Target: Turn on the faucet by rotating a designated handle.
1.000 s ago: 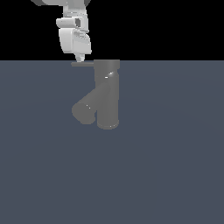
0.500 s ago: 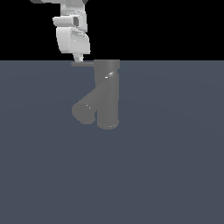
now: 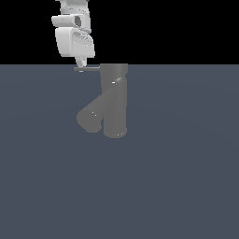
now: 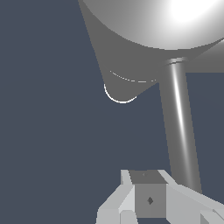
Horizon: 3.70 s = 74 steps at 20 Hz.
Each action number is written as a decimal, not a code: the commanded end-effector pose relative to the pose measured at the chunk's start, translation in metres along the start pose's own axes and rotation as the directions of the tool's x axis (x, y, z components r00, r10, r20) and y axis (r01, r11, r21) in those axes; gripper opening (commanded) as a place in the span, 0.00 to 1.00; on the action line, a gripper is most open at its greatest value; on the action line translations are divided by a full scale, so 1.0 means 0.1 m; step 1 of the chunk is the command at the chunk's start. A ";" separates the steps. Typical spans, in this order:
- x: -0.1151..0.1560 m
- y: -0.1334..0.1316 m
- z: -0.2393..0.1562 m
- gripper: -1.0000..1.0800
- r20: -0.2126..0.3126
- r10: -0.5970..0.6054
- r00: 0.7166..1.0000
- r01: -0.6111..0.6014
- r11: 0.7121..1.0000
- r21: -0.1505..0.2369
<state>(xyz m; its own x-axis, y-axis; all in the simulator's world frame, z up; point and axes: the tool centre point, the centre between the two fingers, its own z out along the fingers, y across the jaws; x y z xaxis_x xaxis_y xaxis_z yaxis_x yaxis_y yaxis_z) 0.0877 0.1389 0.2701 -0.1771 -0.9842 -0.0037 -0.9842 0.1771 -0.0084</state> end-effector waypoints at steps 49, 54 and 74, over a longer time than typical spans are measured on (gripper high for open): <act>0.57 1.08 -0.01 0.00 -0.004 0.001 1.000 -0.001 1.000 -0.006; 0.68 1.18 -0.01 0.00 -0.004 0.001 1.000 -0.001 1.000 -0.007; 1.54 1.24 -0.01 0.00 -0.004 -0.002 1.000 0.002 1.000 -0.007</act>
<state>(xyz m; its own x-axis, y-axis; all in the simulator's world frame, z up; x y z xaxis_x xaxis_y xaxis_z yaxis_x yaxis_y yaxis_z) -0.0608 0.0431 0.2698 -0.1307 -0.9914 -0.0021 -0.9914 0.1307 -0.0024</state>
